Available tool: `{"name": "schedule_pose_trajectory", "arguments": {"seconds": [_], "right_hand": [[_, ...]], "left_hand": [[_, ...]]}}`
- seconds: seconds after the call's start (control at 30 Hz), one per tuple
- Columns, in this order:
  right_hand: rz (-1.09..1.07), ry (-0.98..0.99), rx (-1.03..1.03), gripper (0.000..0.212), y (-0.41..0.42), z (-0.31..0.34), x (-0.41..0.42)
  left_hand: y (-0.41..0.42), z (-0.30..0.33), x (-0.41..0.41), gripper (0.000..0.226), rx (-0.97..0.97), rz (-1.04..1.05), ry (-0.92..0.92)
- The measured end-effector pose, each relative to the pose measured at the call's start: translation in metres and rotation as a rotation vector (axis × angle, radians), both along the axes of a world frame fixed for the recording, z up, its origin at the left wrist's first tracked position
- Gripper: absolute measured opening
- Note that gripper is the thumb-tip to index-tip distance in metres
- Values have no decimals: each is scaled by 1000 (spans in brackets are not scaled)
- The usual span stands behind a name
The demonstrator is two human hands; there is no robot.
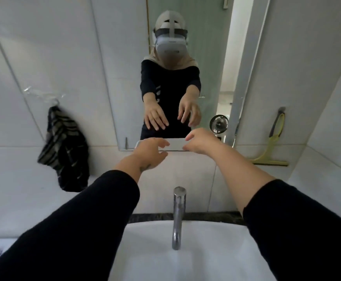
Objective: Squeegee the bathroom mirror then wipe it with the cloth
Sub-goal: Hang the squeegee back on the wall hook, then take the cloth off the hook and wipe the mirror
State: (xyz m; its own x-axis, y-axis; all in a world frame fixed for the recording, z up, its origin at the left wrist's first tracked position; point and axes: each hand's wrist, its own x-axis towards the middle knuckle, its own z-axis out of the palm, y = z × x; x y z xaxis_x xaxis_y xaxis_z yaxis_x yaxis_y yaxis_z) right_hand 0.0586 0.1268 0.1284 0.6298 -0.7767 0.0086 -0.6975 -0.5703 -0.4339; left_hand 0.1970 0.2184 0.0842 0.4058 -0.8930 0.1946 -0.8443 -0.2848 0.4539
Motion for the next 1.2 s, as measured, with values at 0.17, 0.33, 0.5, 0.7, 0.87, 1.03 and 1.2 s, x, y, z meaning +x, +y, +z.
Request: {"name": "schedule_pose_trajectory", "arguments": {"seconds": [0.17,0.33,0.5,0.7,0.87,1.03,1.2], "right_hand": [[201,-32,18,33,49,10,64],[330,-148,155,37,87,1,135],[461,-297,208,43,112,-10,201],[554,-364,253,55,117,-32,268],[586,-457,317,53,115,-51,300],[597,-586,418,51,117,-51,300],[652,-722,296,57,108,-18,270]], "left_hand": [[70,8,62,34,-62,193,19],[121,4,117,43,-150,343,6],[148,-16,165,63,-304,511,15],[152,-43,213,91,-384,561,146],[142,-49,228,90,-411,480,87],[141,-35,216,84,-560,372,177],[142,17,192,79,-632,252,209]]}}
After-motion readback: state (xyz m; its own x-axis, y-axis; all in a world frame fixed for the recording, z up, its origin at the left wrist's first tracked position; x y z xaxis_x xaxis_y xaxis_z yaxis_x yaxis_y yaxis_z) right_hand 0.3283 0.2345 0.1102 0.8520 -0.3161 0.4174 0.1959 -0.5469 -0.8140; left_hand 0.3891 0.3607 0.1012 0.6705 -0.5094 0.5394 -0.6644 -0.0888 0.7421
